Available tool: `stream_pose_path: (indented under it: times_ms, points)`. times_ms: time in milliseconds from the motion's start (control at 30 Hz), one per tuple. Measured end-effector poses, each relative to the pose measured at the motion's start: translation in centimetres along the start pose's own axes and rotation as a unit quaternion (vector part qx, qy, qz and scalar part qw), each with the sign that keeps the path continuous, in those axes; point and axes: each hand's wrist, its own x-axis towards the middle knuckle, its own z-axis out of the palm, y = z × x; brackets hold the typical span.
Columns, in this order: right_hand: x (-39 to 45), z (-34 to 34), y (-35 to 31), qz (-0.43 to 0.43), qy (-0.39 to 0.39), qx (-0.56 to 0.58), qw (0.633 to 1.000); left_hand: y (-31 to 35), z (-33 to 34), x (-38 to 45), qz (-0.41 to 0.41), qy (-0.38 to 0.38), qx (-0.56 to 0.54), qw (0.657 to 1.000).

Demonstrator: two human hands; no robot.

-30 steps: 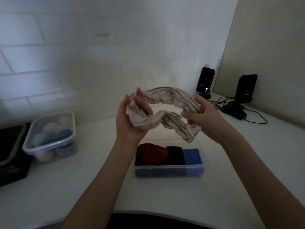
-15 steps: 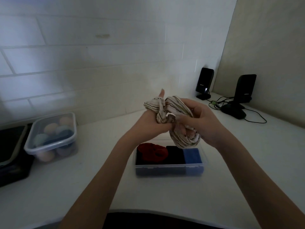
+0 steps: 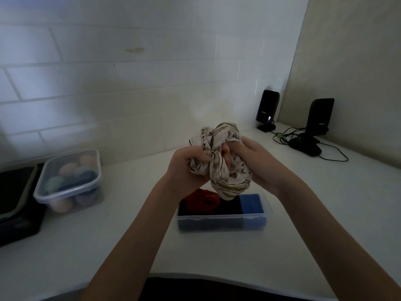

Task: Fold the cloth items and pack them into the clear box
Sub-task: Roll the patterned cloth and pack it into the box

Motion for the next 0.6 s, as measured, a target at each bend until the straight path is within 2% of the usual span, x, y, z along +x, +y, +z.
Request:
stream_pose_path:
  times_ms: [67,167,267,333,400,500,600]
  points:
    - [-0.1,0.5,-0.1,0.054,-0.036,0.046,0.997,0.0,-0.2,0.1,-0.002,-0.017,-0.018,1.000]
    - [0.0,0.7,0.1,0.079,-0.035,0.105,0.991,0.0,-0.2,0.0,-0.007,-0.031,-0.028,0.999]
    - [0.0,0.7,0.0,0.106,-0.049,0.245,0.962,-0.1,0.0,-0.3,-0.007,-0.068,-0.045,0.997]
    - [0.1,0.5,0.0,0.113,-0.015,0.282,0.953,-0.2,-0.1,-0.3,0.000,-0.088,-0.053,0.995]
    - [0.3,0.2,0.2,0.108,0.023,0.290,0.951,-0.6,-0.4,-0.3,-0.001,-0.087,-0.053,0.995]
    - [0.4,-0.3,0.6,0.083,0.009,0.343,0.936,-1.1,-0.8,-0.2,0.009,-0.074,-0.057,0.996]
    - [0.2,-1.0,0.9,0.027,-0.013,0.344,0.938,-1.4,-0.4,-0.1,0.037,-0.043,-0.069,0.996]
